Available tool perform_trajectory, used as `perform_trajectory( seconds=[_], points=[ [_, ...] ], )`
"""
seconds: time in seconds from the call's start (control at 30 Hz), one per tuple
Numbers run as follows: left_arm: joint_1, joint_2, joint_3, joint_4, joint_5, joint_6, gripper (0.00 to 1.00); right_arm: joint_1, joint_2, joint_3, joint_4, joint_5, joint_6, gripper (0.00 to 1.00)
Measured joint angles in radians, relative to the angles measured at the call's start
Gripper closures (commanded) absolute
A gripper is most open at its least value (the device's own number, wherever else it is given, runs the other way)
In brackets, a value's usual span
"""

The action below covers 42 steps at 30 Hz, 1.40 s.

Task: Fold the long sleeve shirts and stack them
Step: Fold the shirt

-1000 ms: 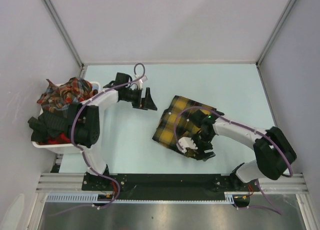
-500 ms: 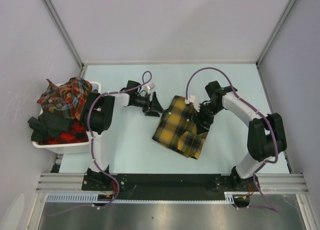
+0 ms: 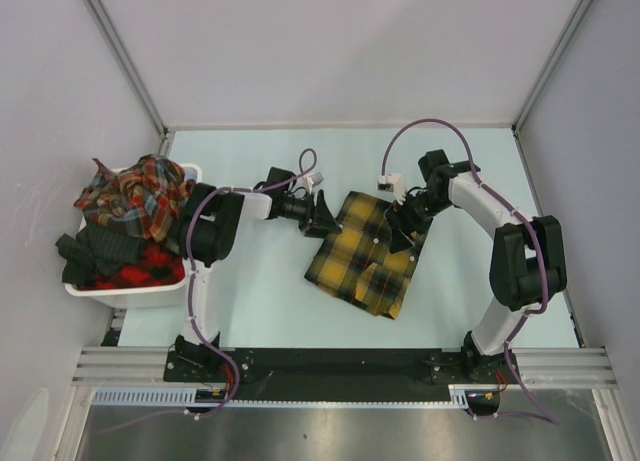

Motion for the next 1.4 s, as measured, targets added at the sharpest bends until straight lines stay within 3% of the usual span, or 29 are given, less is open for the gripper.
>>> perform_trajectory(
  seconds=[0.1,0.2,0.3,0.33,0.37,0.43,0.6,0.73,0.9,1.0,1.07,1.13,1.23,1.4],
  points=[
    [-0.01,0.004,-0.022,0.064,0.01,-0.045,0.34,-0.001,0.0,0.0,-0.003,0.0,0.006,0.23],
    [-0.014,0.015,-0.031,0.123,0.021,-0.094,0.41,-0.003,0.0,0.0,-0.004,0.001,0.009,0.23],
    [-0.015,0.037,-0.032,0.18,0.026,-0.143,0.62,-0.008,-0.001,0.0,-0.003,0.001,0.019,0.24],
    [-0.016,0.051,-0.031,0.203,0.024,-0.162,0.8,-0.011,-0.001,0.0,-0.002,0.001,0.026,0.24],
    [-0.016,0.06,-0.031,0.215,0.028,-0.18,0.89,-0.014,-0.001,0.0,0.0,0.001,0.029,0.24],
    [-0.018,0.074,-0.028,0.226,0.03,-0.201,1.0,-0.024,-0.001,-0.002,0.01,0.0,0.044,0.24],
    [0.002,0.068,0.028,0.116,0.028,-0.158,1.0,-0.071,-0.006,-0.014,0.035,-0.006,0.084,0.26],
    [0.05,0.029,0.188,-0.204,-0.034,0.048,1.0,-0.119,-0.036,-0.053,0.063,-0.022,0.114,0.27],
    [0.102,0.0,0.6,-0.65,-0.262,0.389,1.0,-0.163,-0.122,-0.148,0.119,-0.038,0.164,0.27],
    [0.101,0.016,0.975,-0.903,-0.478,0.595,1.0,-0.18,-0.178,-0.193,0.154,-0.057,0.206,0.27],
    [0.069,0.005,1.168,-0.97,-0.666,0.753,1.0,-0.204,-0.218,-0.227,0.187,-0.078,0.253,0.27],
    [0.013,-0.064,1.148,-0.962,-0.843,0.883,1.0,-0.225,-0.242,-0.254,0.223,-0.099,0.301,0.27],
    [-0.114,-0.168,0.969,-0.913,-1.06,1.056,1.0,-0.27,-0.249,-0.286,0.272,-0.137,0.388,0.27],
    [-0.287,-0.09,0.794,-0.871,-1.229,1.146,1.0,-0.358,-0.207,-0.314,0.346,-0.206,0.531,0.27]
  ],
)
